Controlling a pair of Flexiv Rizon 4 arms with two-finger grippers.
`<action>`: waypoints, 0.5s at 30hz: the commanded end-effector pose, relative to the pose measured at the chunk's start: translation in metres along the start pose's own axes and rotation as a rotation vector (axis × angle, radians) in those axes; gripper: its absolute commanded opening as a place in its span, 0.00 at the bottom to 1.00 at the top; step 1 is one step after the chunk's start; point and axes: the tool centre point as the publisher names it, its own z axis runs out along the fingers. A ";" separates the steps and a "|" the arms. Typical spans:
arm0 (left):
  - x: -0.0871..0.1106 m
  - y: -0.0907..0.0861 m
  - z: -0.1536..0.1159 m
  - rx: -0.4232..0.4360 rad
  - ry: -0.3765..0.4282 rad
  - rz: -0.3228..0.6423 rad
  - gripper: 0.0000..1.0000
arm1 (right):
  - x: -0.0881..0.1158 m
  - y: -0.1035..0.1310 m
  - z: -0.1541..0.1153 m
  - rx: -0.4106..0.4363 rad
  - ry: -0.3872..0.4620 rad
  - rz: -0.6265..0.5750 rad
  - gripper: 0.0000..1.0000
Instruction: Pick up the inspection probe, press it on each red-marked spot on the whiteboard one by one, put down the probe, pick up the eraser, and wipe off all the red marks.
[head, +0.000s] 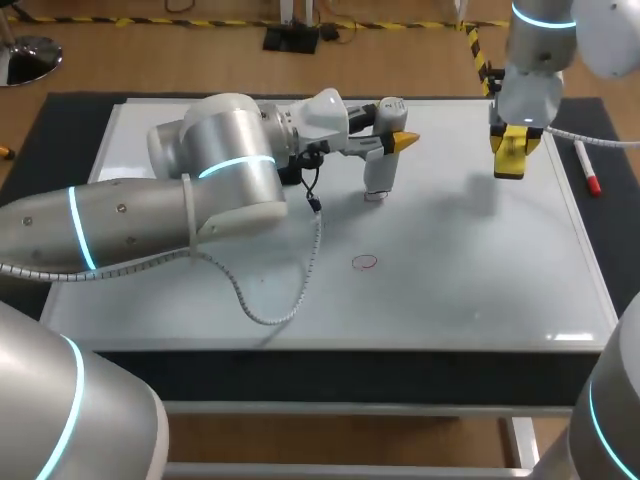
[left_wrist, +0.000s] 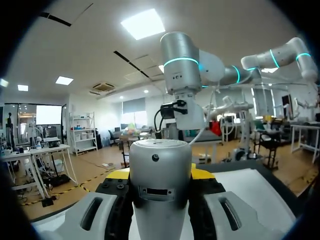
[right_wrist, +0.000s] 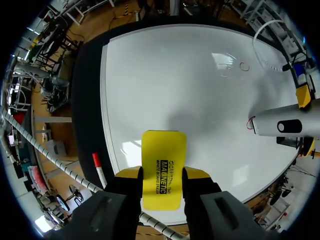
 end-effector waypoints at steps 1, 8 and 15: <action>0.002 0.004 0.002 0.007 -0.025 -0.002 0.00 | 0.001 -0.001 0.000 0.002 0.002 -0.002 0.00; 0.003 0.009 0.002 0.015 -0.022 -0.012 0.00 | 0.001 -0.001 0.000 0.002 0.002 -0.002 0.00; 0.005 0.016 0.003 0.017 -0.018 -0.020 0.00 | 0.001 -0.001 0.000 0.002 0.002 -0.002 0.00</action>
